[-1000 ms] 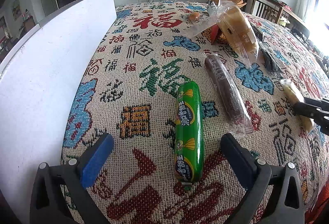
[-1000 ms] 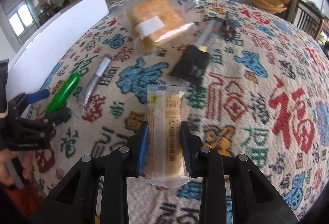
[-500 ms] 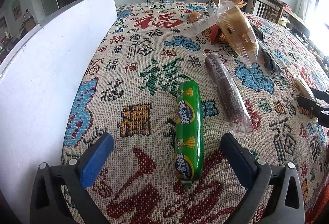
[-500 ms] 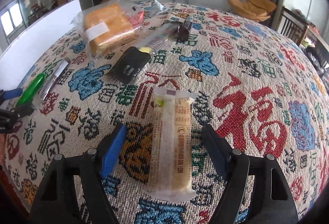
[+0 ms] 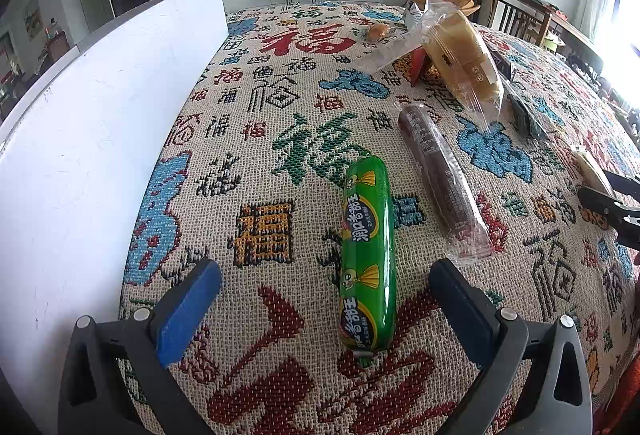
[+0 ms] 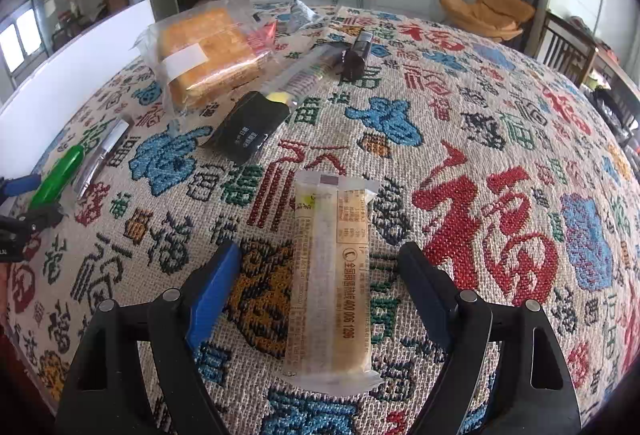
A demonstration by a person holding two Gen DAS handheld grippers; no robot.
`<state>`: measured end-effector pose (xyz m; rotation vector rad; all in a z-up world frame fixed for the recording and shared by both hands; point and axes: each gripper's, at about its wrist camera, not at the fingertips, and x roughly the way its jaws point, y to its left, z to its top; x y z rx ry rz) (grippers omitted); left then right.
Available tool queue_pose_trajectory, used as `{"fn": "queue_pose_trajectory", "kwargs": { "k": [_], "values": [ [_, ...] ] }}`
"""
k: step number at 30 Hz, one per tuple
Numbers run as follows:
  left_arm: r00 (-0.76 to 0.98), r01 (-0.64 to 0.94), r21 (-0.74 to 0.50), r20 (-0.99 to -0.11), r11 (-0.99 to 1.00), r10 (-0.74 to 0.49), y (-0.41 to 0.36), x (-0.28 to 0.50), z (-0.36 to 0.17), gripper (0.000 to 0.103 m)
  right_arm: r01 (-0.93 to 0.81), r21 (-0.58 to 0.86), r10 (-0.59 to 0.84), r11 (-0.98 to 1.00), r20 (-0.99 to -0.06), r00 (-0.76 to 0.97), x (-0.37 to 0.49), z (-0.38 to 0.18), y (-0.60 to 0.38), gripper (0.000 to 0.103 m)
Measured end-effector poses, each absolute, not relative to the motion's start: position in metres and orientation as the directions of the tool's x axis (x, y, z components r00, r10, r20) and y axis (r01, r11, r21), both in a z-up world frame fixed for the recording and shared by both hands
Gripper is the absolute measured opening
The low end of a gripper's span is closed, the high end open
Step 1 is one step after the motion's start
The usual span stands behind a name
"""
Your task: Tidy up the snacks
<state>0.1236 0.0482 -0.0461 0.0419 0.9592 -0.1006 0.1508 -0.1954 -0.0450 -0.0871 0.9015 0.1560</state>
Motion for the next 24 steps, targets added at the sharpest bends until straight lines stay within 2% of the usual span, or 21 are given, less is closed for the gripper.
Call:
{"fn": "queue_pose_trajectory", "kwargs": {
  "k": [11,18,24],
  "values": [
    [0.556,0.19,-0.006,-0.823,0.982,-0.113,0.054,0.159,-0.045,0.103,-0.172,-0.01,0.099,0.985,-0.786,0.61,0.15,-0.045,-0.195,0.084],
    [0.566,0.169,-0.009,-0.817,0.986,-0.105,0.054,0.244,-0.046,0.103,-0.172,-0.009,0.099,0.985,-0.786,0.61,0.15,-0.045,-0.195,0.084],
    [0.571,0.153,-0.012,-0.815,0.988,-0.098,0.051,0.25,-0.048,0.103,-0.172,-0.008,0.1,0.985,-0.786,0.61,0.15,-0.045,-0.196,0.084]
  ]
}}
